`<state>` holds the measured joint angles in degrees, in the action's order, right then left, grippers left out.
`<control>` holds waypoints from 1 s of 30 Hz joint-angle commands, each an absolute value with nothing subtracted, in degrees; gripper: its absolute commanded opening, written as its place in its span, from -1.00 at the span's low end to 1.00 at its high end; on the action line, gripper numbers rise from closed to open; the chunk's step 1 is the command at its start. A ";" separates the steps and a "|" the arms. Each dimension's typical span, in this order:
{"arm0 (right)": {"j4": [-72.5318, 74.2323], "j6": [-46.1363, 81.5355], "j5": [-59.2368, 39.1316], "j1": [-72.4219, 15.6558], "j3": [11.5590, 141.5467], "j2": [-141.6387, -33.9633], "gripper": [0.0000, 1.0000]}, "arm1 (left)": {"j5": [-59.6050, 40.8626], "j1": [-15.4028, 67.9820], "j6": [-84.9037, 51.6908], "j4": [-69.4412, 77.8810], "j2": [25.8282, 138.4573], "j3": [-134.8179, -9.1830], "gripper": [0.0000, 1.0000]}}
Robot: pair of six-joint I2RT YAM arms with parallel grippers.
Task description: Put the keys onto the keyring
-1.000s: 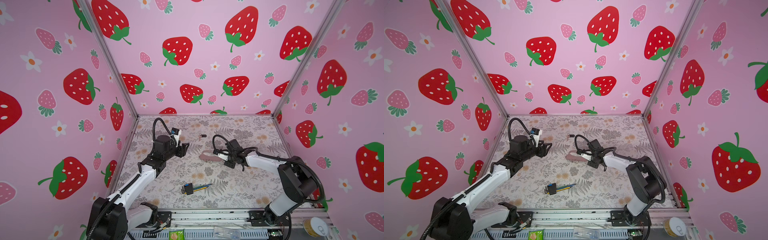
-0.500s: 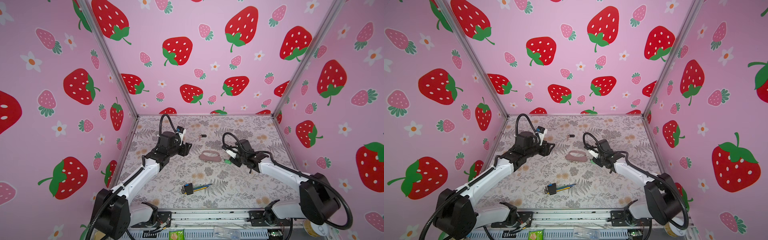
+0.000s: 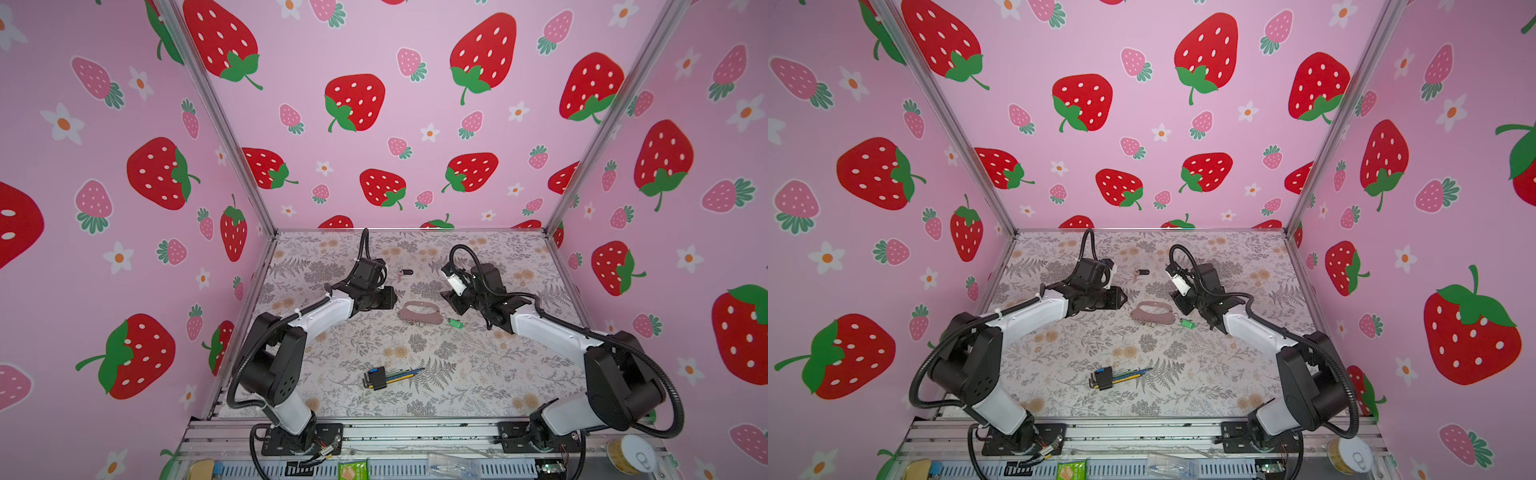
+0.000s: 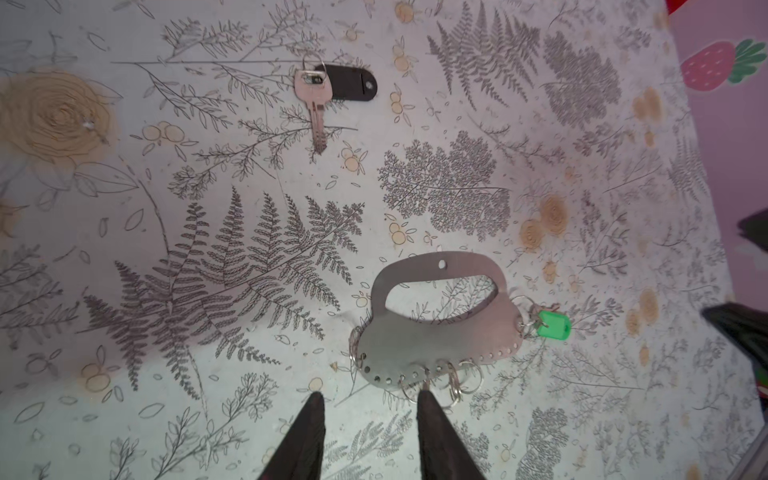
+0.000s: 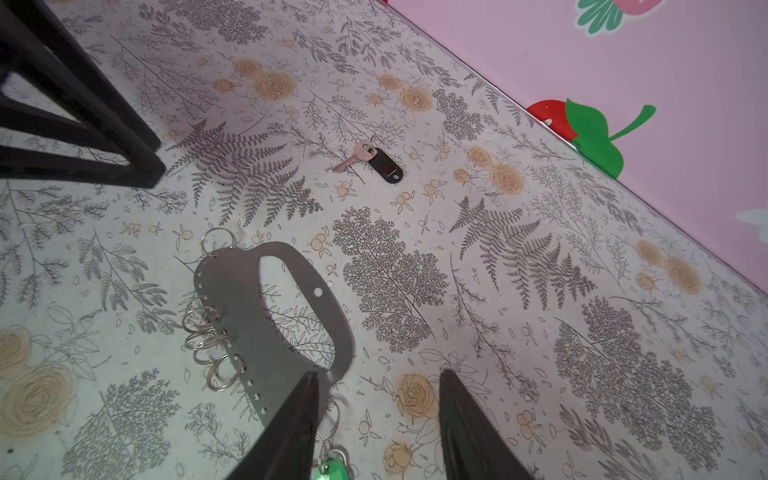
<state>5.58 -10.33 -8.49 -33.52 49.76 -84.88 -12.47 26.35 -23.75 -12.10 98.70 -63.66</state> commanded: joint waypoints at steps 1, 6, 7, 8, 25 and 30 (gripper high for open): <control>8.17 -8.63 -11.36 -33.57 47.95 -83.74 -0.03 | -15.94 27.31 -27.72 -17.24 103.58 -70.13 -0.30; 7.82 -9.95 -12.15 -33.57 45.63 -82.35 -0.06 | -15.95 28.74 -27.72 -21.21 108.98 -74.74 -0.36; 7.83 -10.21 -12.38 -33.57 45.45 -82.11 -0.06 | -15.39 28.82 -27.89 -21.90 109.56 -75.04 -0.36; 7.80 -10.36 -12.59 -33.57 45.49 -82.10 -0.06 | -14.87 28.83 -28.11 -22.51 109.97 -75.30 -0.37; 6.56 -11.12 -15.09 -33.53 46.32 -84.28 -0.11 | -10.02 29.01 -29.00 -22.46 110.32 -73.33 -0.30; 6.05 -10.90 -14.86 -33.58 46.75 -84.89 -0.13 | -10.37 28.92 -27.89 -23.59 111.96 -74.86 -0.36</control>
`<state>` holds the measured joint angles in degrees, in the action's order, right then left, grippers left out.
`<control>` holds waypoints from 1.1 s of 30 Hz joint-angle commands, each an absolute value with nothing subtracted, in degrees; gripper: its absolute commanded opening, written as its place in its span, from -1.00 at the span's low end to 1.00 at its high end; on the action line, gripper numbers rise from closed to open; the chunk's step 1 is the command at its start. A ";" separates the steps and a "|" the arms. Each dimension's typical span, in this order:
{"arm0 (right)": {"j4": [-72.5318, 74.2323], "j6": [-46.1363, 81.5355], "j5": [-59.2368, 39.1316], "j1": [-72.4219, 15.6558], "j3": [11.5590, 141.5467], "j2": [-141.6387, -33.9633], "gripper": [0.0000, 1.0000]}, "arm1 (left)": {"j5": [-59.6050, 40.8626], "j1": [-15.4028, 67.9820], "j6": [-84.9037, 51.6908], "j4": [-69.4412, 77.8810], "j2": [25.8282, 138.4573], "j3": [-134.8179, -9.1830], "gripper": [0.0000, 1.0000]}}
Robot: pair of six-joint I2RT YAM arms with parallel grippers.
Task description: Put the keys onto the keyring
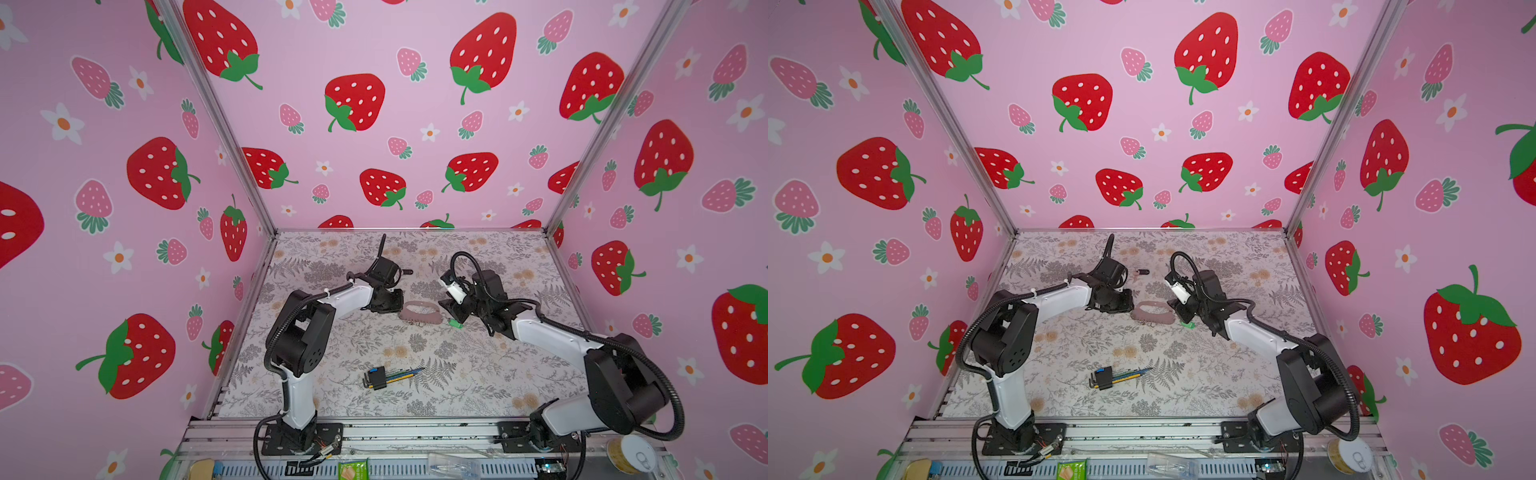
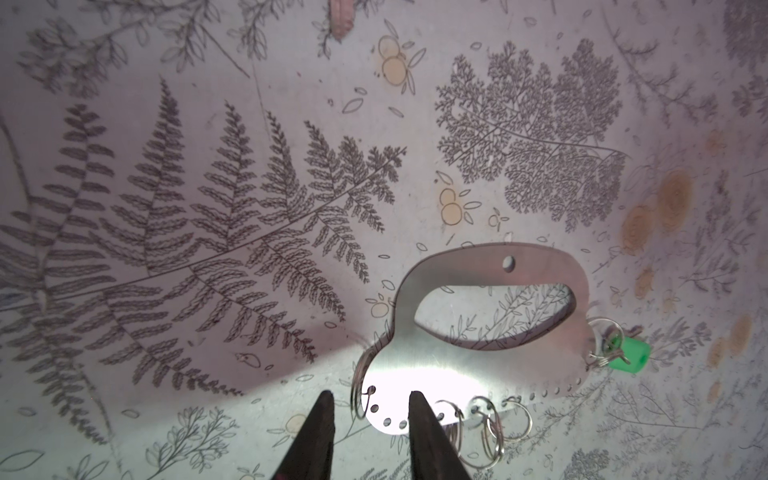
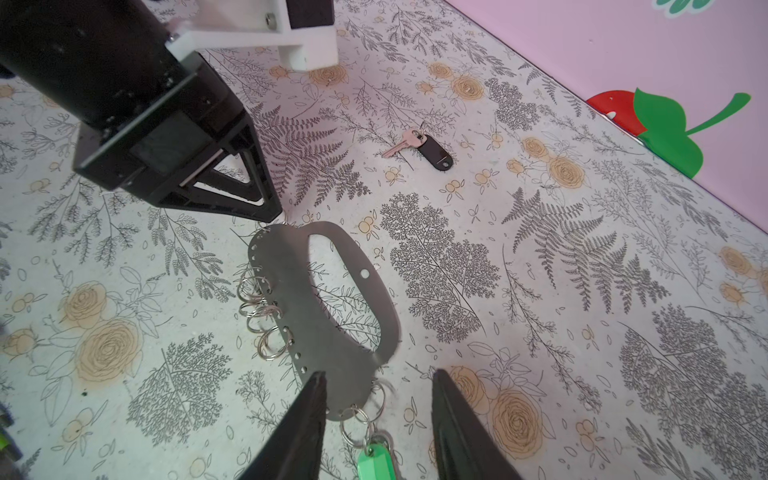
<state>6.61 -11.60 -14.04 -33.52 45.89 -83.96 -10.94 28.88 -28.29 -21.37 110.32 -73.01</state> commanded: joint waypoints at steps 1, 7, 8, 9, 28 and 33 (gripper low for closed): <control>5.91 -10.90 -14.86 -33.57 46.89 -84.92 -0.13 | -10.53 28.83 -27.80 -23.51 112.19 -75.04 -0.37; 5.29 -10.61 -15.03 -33.57 47.46 -85.88 -0.17 | -11.40 28.47 -27.68 -23.20 113.02 -75.39 -0.51; 5.31 -10.57 -15.07 -33.57 47.53 -85.96 -0.16 | -11.50 28.47 -27.64 -23.12 113.20 -75.48 -0.53; 5.31 -10.39 -15.11 -33.57 47.52 -86.09 -0.17 | -11.67 28.41 -27.53 -23.04 113.27 -75.57 -0.55; 4.34 -12.56 -16.05 -33.56 47.82 -84.68 -0.20 | -18.34 28.72 -15.91 -25.47 109.06 -78.61 -1.00; 3.80 -15.64 -19.45 -33.40 46.72 -80.93 -0.20 | -25.14 29.74 -3.65 -31.99 105.25 -81.45 -1.00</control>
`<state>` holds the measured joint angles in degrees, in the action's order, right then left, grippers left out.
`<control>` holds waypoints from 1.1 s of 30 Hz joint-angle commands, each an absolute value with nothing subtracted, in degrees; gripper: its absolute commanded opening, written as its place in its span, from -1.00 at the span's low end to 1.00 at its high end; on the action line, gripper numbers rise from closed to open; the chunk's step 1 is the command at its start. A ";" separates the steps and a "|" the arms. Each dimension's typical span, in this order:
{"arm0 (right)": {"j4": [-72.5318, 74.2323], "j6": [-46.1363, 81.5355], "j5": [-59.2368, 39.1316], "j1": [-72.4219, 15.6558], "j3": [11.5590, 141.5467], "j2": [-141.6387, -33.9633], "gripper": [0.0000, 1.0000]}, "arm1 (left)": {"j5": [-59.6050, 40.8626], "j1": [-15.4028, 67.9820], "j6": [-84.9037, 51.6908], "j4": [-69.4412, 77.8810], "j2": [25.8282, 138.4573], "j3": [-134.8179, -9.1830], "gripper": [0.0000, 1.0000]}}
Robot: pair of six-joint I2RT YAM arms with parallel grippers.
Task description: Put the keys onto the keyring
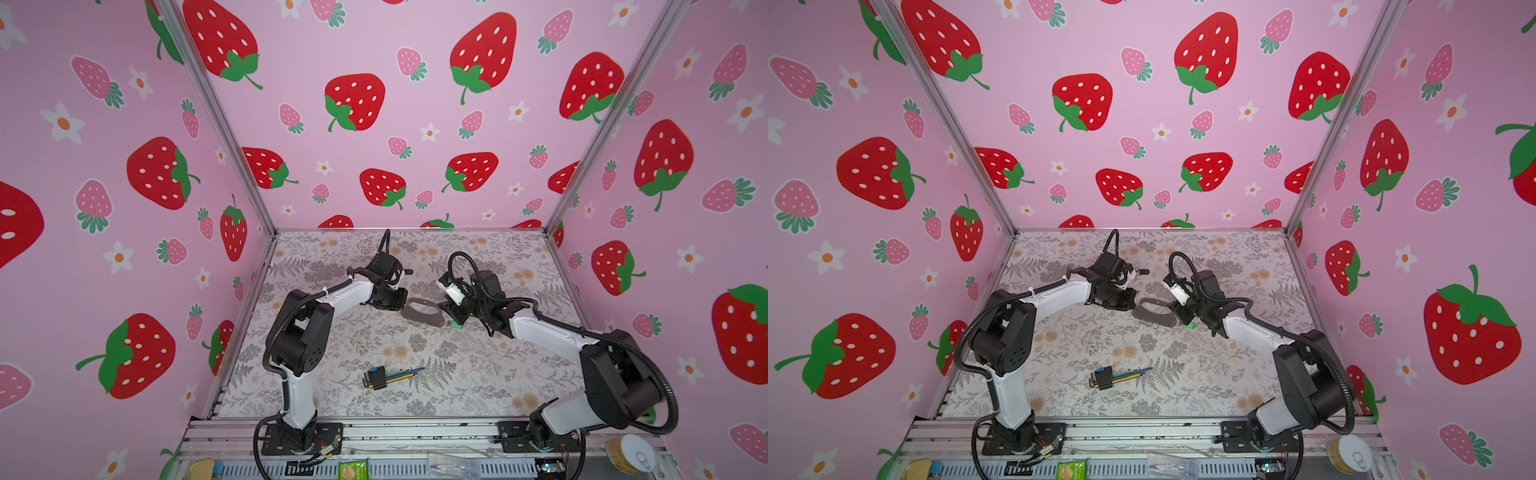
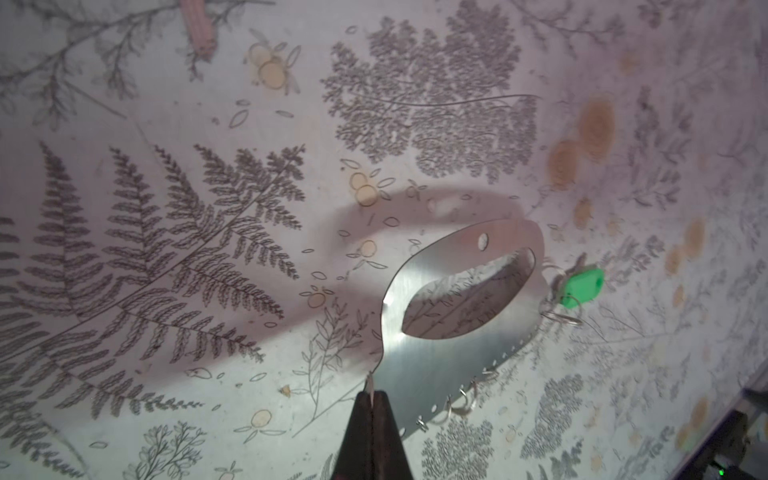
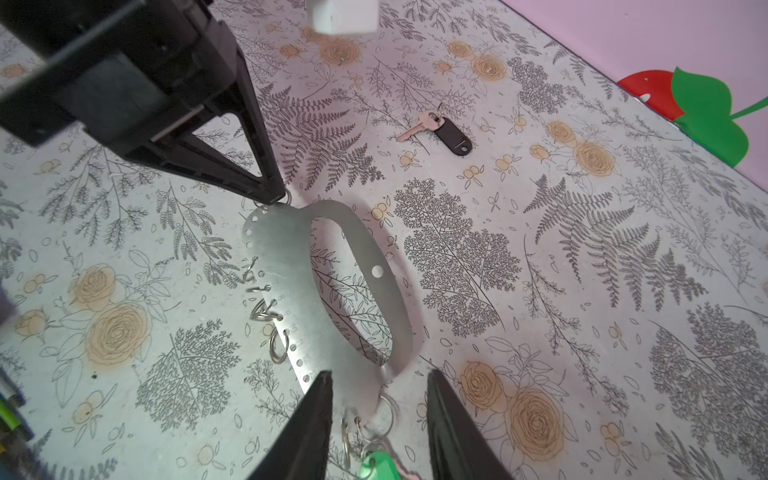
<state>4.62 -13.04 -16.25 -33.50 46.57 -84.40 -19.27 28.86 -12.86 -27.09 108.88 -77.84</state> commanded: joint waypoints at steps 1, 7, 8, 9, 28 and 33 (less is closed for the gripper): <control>3.90 -16.33 -20.45 -33.30 46.14 -79.66 -0.20 | -26.57 29.85 -1.54 -32.99 103.97 -81.88 -1.00; 5.25 -17.42 -25.43 -32.48 42.89 -71.69 -0.20 | -33.84 30.50 7.59 -35.58 96.60 -82.72 -1.00; 5.10 -17.37 -26.35 -32.32 42.72 -70.72 -0.20 | -34.82 30.50 8.28 -35.09 95.30 -82.46 -1.00; 4.67 -17.11 -27.21 -32.25 42.87 -70.11 -0.20 | -35.42 30.50 8.34 -34.65 94.40 -82.36 -1.00; 9.89 -15.19 -44.77 -32.26 42.07 -64.27 -0.23 | -38.05 34.68 27.88 -40.53 85.87 -84.26 -1.00; 8.90 -16.56 -48.85 -32.34 42.22 -64.47 -0.35 | -33.98 37.79 34.33 -44.09 86.39 -86.75 -1.00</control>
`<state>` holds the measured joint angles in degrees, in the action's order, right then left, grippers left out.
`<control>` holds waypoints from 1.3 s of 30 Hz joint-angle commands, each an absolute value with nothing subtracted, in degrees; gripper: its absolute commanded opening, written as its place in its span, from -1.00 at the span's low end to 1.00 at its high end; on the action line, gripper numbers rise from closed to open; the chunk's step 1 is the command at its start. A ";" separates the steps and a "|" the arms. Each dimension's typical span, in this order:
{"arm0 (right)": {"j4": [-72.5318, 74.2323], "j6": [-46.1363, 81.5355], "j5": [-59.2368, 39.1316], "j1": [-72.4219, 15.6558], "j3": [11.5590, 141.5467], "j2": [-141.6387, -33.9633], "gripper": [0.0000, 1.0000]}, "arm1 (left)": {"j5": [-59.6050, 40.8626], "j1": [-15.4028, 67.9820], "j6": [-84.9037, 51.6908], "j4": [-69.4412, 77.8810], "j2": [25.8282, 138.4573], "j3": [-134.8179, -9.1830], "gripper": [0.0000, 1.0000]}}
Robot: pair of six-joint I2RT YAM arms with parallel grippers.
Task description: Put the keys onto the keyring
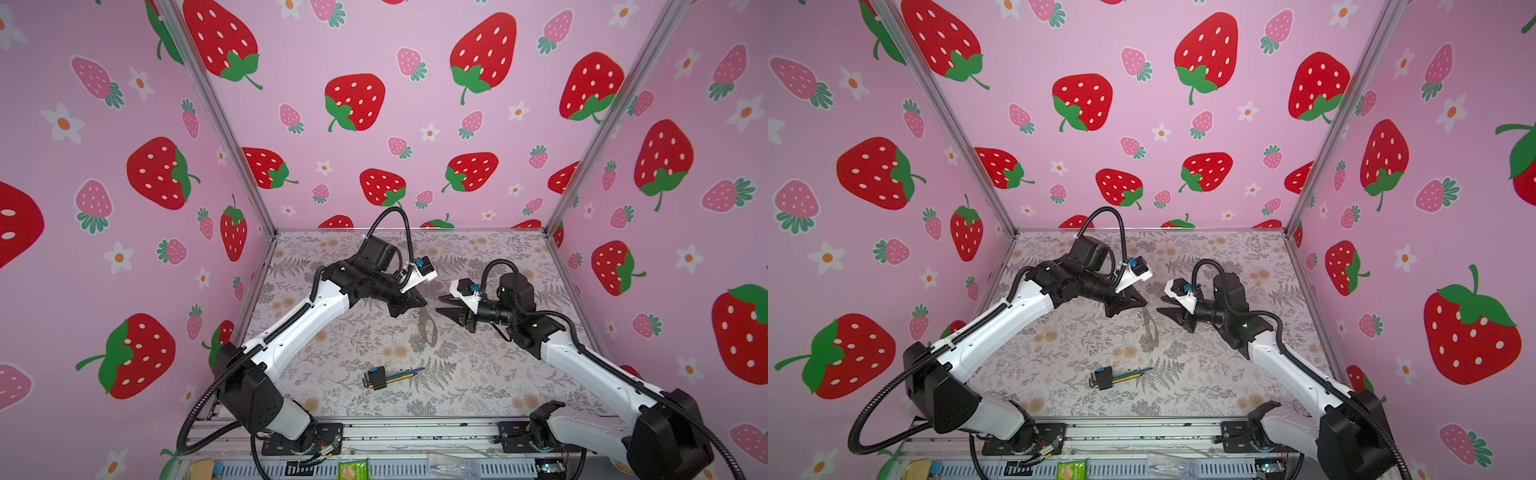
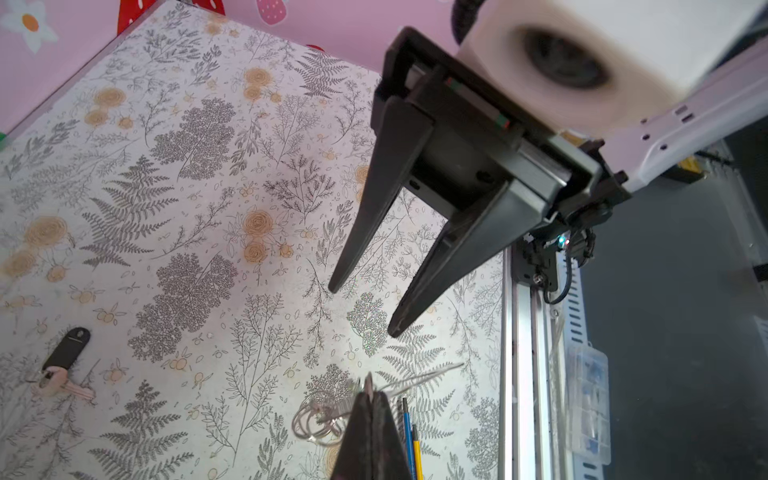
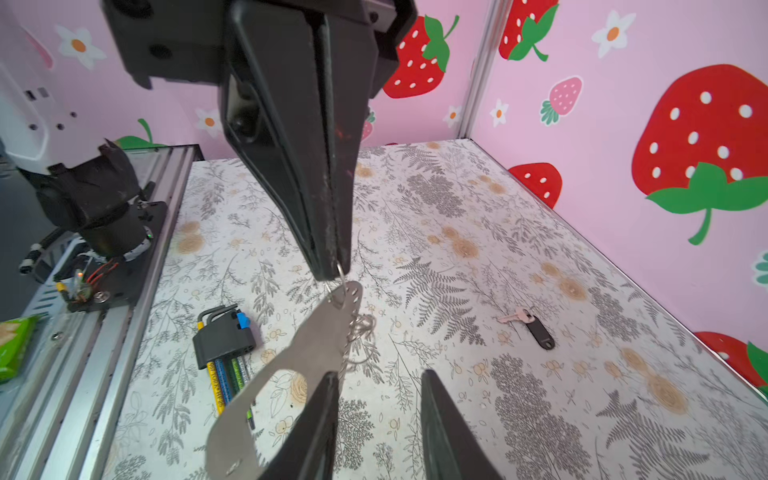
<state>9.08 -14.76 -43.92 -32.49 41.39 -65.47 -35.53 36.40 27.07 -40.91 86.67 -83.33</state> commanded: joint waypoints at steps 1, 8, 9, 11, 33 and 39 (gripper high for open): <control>8.90 -16.82 -49.00 -32.34 42.17 -64.44 -0.38 | -33.51 38.34 35.66 -44.84 86.41 -87.13 -1.00; 10.39 -17.05 -50.62 -32.56 41.68 -63.01 -0.48 | -32.22 40.04 37.90 -44.65 86.05 -87.70 -1.00; 10.28 -16.98 -50.55 -32.65 41.75 -63.01 -0.49 | -32.04 40.22 38.18 -44.73 86.06 -87.77 -1.00; 10.12 -16.73 -50.62 -32.99 41.84 -62.97 -0.52 | -31.39 40.60 38.75 -45.13 86.22 -88.19 -1.00; 9.15 -17.25 -48.81 -35.60 41.88 -62.42 -0.73 | -29.25 42.98 40.67 -47.26 86.42 -89.42 -1.00; 9.15 -17.19 -49.00 -35.95 41.84 -62.49 -0.86 | -29.84 43.09 40.04 -47.04 86.47 -89.51 -1.00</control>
<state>9.02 -16.34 -48.27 -35.53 41.39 -63.66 -28.47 42.68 38.98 -45.58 86.67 -86.96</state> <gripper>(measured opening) 0.081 0.050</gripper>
